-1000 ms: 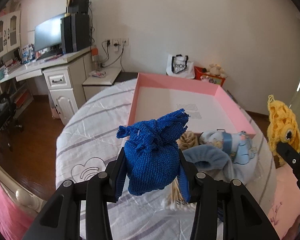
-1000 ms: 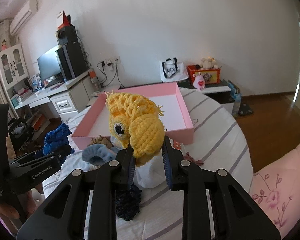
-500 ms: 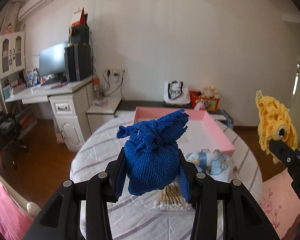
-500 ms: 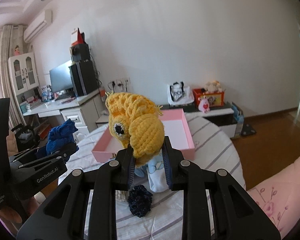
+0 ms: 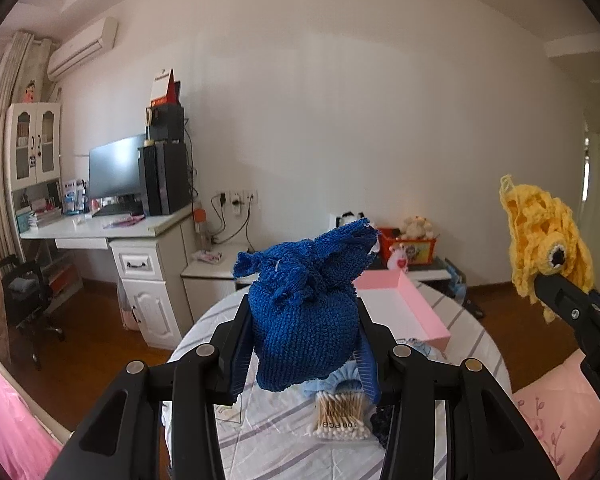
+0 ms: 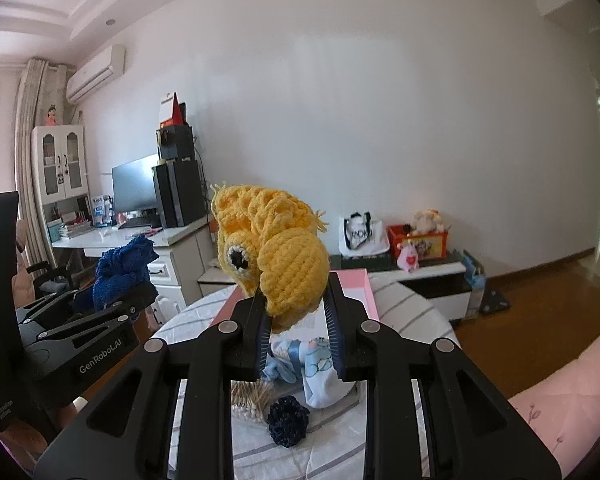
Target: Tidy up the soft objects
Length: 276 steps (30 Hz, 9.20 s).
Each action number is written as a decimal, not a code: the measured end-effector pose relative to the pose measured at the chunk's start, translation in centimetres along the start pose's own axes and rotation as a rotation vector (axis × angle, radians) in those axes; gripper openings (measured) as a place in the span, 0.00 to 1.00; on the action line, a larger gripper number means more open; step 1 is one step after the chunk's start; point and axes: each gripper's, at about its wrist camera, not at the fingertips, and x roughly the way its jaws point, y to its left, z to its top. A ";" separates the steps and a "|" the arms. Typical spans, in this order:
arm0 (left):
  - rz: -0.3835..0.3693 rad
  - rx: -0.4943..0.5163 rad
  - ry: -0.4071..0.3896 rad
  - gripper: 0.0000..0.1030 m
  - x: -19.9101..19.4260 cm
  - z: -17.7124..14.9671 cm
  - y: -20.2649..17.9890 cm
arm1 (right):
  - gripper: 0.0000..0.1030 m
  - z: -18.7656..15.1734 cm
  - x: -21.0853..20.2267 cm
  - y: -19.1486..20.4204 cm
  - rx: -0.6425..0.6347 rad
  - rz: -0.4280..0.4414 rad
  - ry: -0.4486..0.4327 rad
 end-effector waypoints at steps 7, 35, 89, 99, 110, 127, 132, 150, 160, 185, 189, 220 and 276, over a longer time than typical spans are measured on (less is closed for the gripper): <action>-0.001 0.002 -0.038 0.40 -2.9 -1.6 0.1 | 0.22 0.4 -1.2 0.3 -0.020 -0.004 -0.036; 0.008 0.002 -0.029 0.41 -3.2 -0.9 -0.5 | 0.22 0.4 -0.2 0.5 -0.034 -0.013 -0.017; -0.008 0.029 0.367 0.41 32.9 10.4 -3.8 | 0.22 -2.5 25.3 -1.9 -0.023 -0.142 0.347; -0.028 0.043 0.450 0.44 41.5 12.0 -3.6 | 0.28 -3.2 28.1 -2.9 -0.010 -0.125 0.400; 0.015 -0.021 0.411 0.95 42.2 11.7 -2.0 | 0.63 -3.2 27.9 -3.0 -0.008 -0.158 0.386; 0.022 -0.016 0.401 0.95 38.4 9.2 -1.3 | 0.68 -3.2 27.9 -3.0 -0.015 -0.164 0.392; 0.025 -0.005 0.398 0.95 37.7 9.1 -1.6 | 0.68 -3.3 27.7 -3.1 -0.019 -0.165 0.389; 0.027 -0.009 0.340 0.95 30.7 9.2 -1.8 | 0.77 -1.8 21.8 -2.0 -0.040 -0.177 0.312; 0.034 -0.013 0.266 1.00 23.8 9.3 -2.0 | 0.90 -0.5 16.3 -1.2 -0.049 -0.200 0.227; 0.051 0.036 -0.017 1.00 5.5 8.4 -4.5 | 1.00 2.8 2.7 -0.8 -0.057 -0.236 -0.013; 0.060 0.038 -0.065 1.00 3.6 8.1 -4.5 | 1.00 3.2 1.2 -0.6 -0.059 -0.231 -0.046; 0.070 0.022 -0.118 1.00 2.0 7.2 -4.6 | 1.00 3.5 -1.5 0.1 -0.085 -0.222 -0.103; -0.083 -0.001 0.570 0.56 31.4 0.6 -7.8 | 1.00 -7.2 16.9 -8.8 0.034 -0.280 0.462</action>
